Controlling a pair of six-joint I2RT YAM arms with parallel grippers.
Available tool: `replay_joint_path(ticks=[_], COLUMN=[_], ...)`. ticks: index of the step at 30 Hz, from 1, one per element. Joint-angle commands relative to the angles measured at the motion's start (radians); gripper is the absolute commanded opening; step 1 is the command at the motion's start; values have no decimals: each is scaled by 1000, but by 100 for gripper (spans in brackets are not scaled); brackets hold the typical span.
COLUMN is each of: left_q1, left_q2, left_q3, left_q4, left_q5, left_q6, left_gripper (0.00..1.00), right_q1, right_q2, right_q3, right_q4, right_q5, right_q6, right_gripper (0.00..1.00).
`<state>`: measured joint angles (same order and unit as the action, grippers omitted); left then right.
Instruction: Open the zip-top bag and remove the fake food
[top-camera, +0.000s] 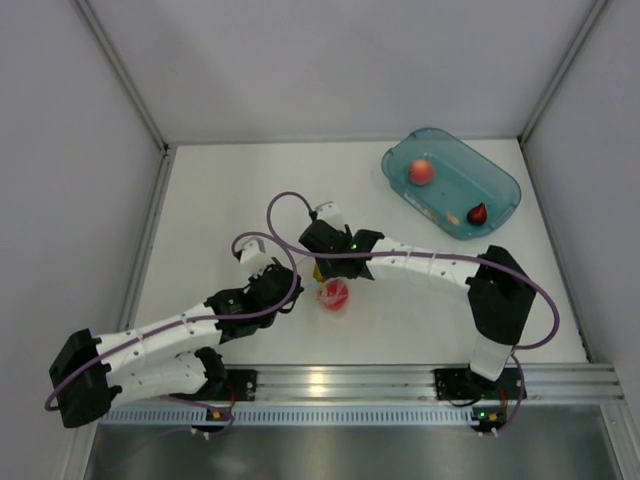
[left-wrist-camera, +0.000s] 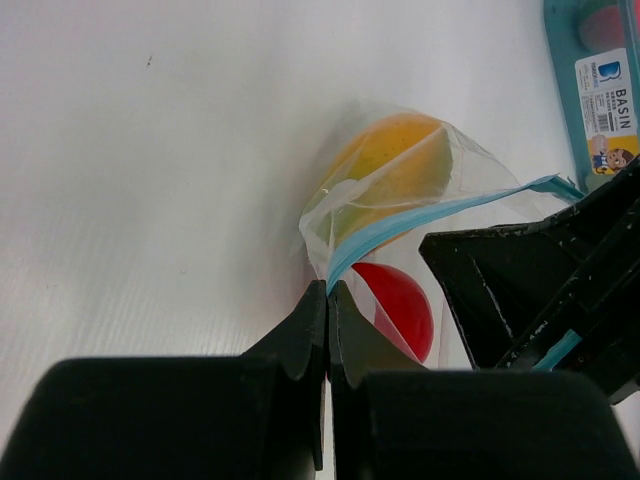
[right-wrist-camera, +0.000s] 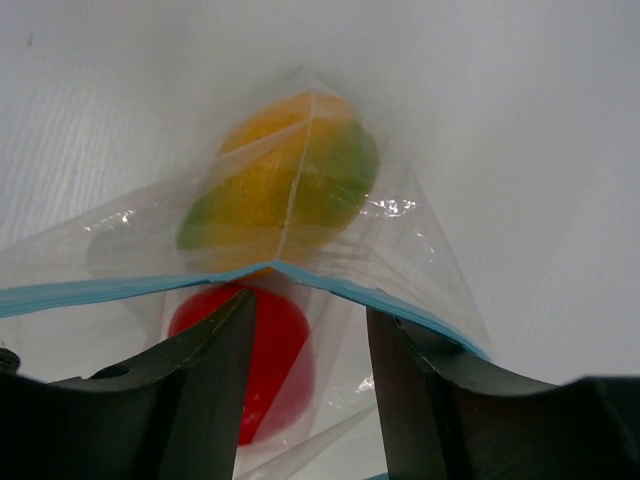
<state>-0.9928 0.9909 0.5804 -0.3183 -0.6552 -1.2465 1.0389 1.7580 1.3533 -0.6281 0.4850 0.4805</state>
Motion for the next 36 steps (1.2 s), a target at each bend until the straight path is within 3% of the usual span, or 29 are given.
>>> replay_joint_path(ticks=[1,6,15,22,36], left_q1=[2,0,-9,-20,-20], left_q2=[-17,-12,-6,37,45], left_q3=[-2,-5,7,30,7], left_q4=[1,7,41,48,58], left_q5=[-40,-24,-26,-17,-6], left_q6=[-11,-14,-39,-30,-18], left_gripper=[0,0,0,0,0], right_q1=[9,7,-13,-46,-97], right_q2=[-31,-61,32,81,241], right_q3=[1,-37,30,18,61], right_q4=[136,235,163,194,203], right_q5=[10,6,-10,64,46], right_q6=[122,165,256,287,231], right_gripper=[50,49,48,56,73])
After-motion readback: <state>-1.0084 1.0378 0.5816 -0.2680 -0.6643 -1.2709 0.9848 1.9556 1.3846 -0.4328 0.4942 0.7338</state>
